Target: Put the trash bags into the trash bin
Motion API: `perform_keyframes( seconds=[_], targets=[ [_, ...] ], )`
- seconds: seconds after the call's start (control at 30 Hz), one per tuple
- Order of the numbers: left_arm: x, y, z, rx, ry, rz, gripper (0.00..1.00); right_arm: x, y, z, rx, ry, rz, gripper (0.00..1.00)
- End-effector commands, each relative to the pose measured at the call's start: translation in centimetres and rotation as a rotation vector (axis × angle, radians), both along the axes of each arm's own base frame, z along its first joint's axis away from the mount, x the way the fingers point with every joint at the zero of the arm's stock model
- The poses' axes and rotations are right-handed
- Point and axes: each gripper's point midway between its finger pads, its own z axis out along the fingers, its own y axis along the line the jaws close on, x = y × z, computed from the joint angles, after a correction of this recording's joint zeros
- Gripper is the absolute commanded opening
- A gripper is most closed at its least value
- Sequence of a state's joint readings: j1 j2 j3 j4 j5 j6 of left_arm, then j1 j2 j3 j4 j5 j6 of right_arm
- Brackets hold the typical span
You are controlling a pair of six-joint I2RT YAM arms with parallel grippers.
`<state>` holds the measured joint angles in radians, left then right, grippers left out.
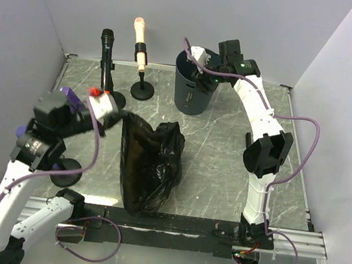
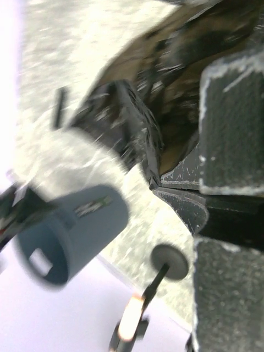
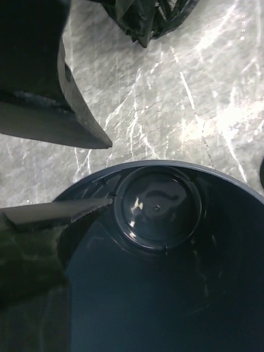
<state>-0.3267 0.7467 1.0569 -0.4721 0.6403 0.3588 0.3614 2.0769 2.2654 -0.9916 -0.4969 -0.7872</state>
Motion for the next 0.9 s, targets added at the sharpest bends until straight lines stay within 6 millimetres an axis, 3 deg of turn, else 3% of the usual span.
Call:
perform_keyframes(
  seconds=[0.0, 0.07, 0.3, 0.53, 0.67, 0.87],
  targets=[
    [-0.1, 0.2, 10.8, -0.201, -0.154, 0.013, 0.01, -0.7, 0.5, -1.0, -0.044, 0.000, 0.056, 0.44],
    [-0.5, 0.6, 14.1, -0.223, -0.219, 0.021, 0.01, -0.8, 0.4, -1.0, -0.044, 0.004, 0.048, 0.39],
    [-0.7, 2.2, 20.4, -0.230, -0.395, 0.089, 0.01, -3.7, 1.3, -0.2, 0.011, 0.045, 0.115, 0.16],
    [-1.0, 3.7, 29.2, -0.307, -0.613, 0.155, 0.00, -10.4, 3.0, 3.0, 0.104, 0.059, 0.226, 0.11],
    [-1.9, 3.8, 33.2, -0.328, -0.702, 0.141, 0.01, -14.7, 4.1, 4.8, 0.157, 0.066, 0.280, 0.08],
    [-3.3, 3.6, 37.5, -0.409, -0.791, 0.095, 0.01, -20.8, 4.8, 3.1, 0.183, 0.202, 0.324, 0.08]
  ],
)
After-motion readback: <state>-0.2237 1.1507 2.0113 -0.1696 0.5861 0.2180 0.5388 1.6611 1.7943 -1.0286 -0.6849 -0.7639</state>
